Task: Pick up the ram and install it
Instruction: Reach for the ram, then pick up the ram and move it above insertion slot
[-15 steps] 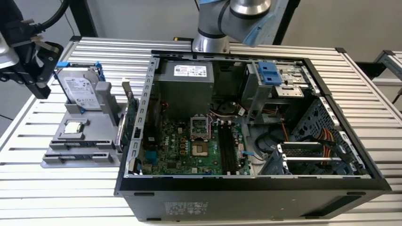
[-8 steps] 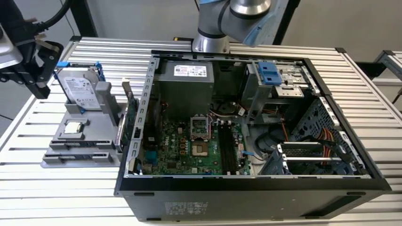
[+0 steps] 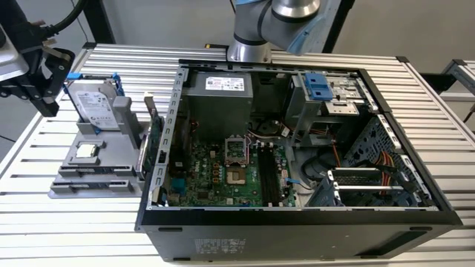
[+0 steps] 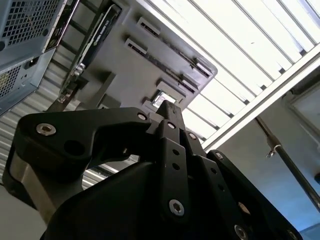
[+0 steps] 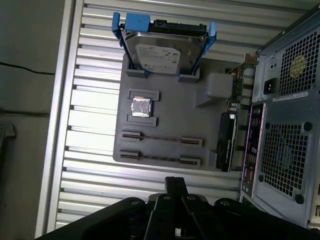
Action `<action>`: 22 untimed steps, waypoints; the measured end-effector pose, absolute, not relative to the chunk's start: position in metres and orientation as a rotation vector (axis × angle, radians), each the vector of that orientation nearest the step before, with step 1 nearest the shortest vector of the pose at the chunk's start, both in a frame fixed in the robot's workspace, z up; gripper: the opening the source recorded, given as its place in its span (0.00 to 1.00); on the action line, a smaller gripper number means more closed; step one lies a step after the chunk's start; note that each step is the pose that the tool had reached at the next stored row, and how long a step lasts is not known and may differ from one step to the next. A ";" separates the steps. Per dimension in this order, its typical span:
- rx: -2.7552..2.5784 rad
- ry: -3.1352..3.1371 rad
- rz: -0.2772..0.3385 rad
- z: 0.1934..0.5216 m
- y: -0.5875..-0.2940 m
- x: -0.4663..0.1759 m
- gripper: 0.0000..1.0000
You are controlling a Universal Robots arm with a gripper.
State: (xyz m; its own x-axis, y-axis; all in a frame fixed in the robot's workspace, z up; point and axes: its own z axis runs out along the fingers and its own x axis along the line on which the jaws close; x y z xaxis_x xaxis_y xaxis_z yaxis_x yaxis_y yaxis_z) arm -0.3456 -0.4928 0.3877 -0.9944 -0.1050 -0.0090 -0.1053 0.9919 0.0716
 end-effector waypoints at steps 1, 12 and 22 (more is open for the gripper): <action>-0.167 3.130 0.113 0.388 -0.493 -0.346 0.00; -0.295 3.123 0.113 0.388 -0.493 -0.346 0.00; -0.420 3.112 0.113 0.388 -0.493 -0.346 0.00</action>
